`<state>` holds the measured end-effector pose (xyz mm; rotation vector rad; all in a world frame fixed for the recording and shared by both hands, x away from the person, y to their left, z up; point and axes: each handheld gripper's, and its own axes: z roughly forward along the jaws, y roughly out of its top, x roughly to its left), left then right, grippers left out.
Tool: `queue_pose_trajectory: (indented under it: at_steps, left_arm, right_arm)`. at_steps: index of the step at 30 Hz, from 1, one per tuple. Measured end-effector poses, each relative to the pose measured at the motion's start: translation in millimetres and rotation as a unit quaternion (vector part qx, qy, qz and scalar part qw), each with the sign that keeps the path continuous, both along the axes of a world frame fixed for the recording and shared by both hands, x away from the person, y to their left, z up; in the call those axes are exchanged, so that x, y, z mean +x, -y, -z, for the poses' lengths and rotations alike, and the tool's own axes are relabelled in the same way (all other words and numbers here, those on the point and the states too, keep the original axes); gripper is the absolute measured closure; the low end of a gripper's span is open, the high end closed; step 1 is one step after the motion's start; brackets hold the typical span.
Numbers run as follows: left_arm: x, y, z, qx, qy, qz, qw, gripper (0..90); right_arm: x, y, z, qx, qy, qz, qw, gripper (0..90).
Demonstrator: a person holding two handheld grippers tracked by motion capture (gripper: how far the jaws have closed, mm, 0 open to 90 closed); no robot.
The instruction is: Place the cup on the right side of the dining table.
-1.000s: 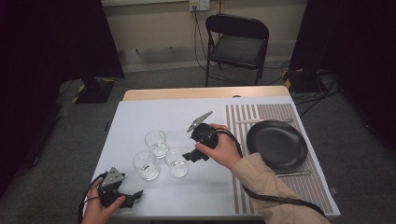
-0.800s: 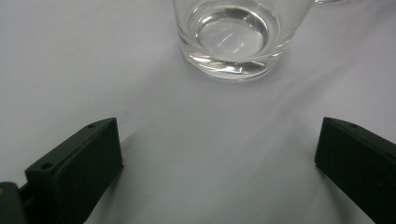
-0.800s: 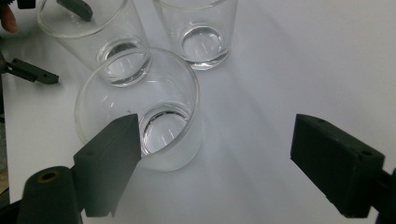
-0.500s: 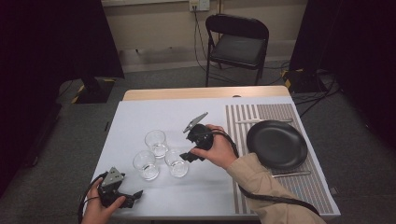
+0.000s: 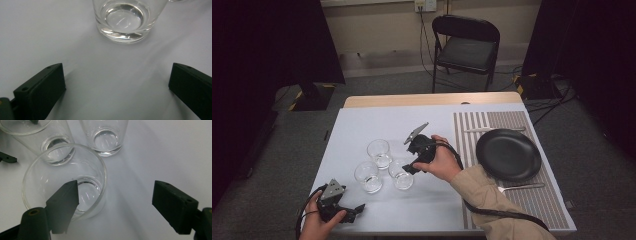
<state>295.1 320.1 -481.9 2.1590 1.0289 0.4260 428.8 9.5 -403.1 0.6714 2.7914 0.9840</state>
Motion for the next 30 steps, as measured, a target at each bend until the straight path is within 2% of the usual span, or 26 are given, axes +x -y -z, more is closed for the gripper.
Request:
queue_pose_trajectory:
  at_steps: [4,5,8,10,13,14,16,17,21,25,29,30]
  left_arm:
    - [0.0,0.0,0.0,0.000,0.000,0.000,1.0000,0.0]
    - [-0.1,0.1,0.2,-0.001,0.000,-0.001,1.0000,0.0]
    - [-0.1,0.1,0.1,0.000,0.000,-0.001,1.0000,0.0]
    - [0.0,0.0,0.0,0.000,0.000,0.000,1.0000,0.0]
    - [-0.1,0.0,0.1,-0.001,0.000,0.000,1.0000,0.0]
    - [-0.1,0.1,0.1,-0.001,0.000,-0.001,1.0000,0.0]
    - [-0.1,0.1,0.1,-0.001,0.000,-0.001,1.0000,0.0]
    - [-0.1,-0.2,0.0,0.000,0.000,0.000,1.0000,0.0]
    - [-0.1,-0.2,0.0,0.000,0.000,0.000,1.0000,0.0]
    - [-0.1,-0.1,0.0,0.000,0.000,0.000,1.0000,0.0]
    - [-0.2,0.1,0.2,-0.001,0.000,-0.001,1.0000,0.0]
    - [-0.1,-0.1,0.0,0.000,0.000,0.000,1.0000,0.0]
  right_arm:
    - [-0.2,-2.0,2.3,0.001,-0.008,0.001,1.0000,24.4]
    - [-0.3,-2.8,2.8,0.002,-0.013,-0.001,0.9999,28.3]
    - [-0.9,-3.6,3.2,0.002,-0.011,-0.003,0.9999,32.1]
    - [-1.0,-4.4,4.0,0.003,-0.020,-0.002,0.9998,34.5]
    - [-1.4,-6.0,5.3,0.003,-0.027,-0.001,0.9996,40.1]
    - [-2.0,-6.7,5.9,0.005,-0.030,-0.006,0.9995,44.4]
    - [-3.8,-8.4,8.0,-0.007,-0.025,-0.010,0.9996,47.5]
    - [-4.9,-9.9,11.6,-0.016,-0.029,-0.017,0.9993,49.2]
    - [-8.9,-8.8,19.2,-0.030,-0.026,-0.024,0.9989,61.0]
    - [-12.3,-4.4,19.4,-0.029,-0.017,-0.022,0.9992,75.3]
    - [-13.8,0.8,19.0,-0.016,-0.028,-0.010,0.9994,83.9]
    - [-14.6,2.6,19.0,-0.006,-0.040,-0.012,0.9991,84.8]
